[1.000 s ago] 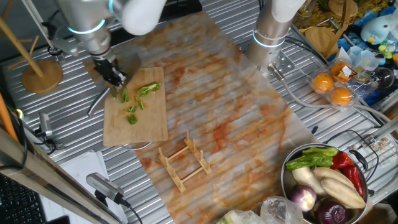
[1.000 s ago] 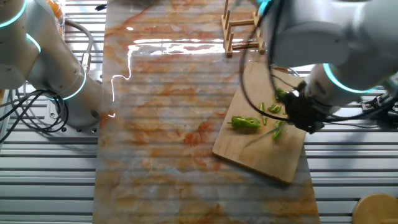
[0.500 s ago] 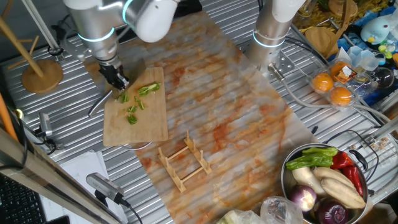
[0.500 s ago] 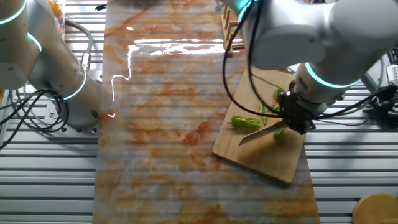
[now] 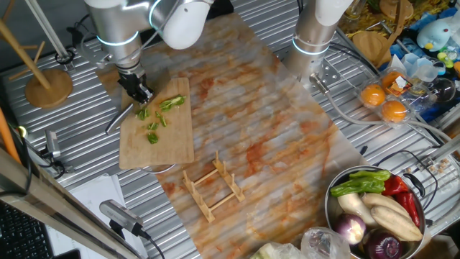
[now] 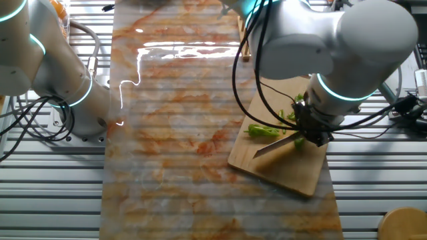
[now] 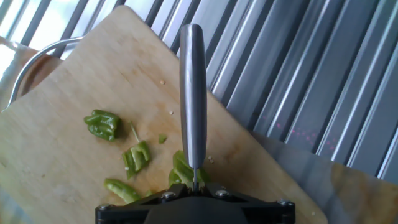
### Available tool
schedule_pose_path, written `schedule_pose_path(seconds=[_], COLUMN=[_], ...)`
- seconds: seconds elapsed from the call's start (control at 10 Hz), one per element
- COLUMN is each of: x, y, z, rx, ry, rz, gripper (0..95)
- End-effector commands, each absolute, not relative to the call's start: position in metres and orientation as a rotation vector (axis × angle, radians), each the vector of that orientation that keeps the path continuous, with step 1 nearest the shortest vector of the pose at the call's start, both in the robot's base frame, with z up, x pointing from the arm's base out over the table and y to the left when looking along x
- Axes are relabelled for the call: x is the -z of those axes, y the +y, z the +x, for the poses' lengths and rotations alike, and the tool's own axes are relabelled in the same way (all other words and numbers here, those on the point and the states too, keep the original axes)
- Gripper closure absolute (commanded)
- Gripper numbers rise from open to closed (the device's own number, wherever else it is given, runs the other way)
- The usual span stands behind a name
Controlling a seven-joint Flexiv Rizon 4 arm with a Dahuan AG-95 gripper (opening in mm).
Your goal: Chop the chili peppers
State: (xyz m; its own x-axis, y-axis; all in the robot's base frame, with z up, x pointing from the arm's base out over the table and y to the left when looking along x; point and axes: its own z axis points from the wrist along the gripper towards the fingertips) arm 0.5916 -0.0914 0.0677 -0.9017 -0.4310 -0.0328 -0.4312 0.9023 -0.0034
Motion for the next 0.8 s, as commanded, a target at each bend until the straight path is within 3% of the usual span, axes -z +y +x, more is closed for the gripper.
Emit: schedule_pose_path(seconds=[0.1, 0.8], x=[-0.067, -0.056], y=[-0.092, -0.094], z=[0.592, 0.584], rx=[0.004, -0.043], ry=[3.020, 2.994], rz=[-0.682, -0.732], gripper=[95.0, 95.0])
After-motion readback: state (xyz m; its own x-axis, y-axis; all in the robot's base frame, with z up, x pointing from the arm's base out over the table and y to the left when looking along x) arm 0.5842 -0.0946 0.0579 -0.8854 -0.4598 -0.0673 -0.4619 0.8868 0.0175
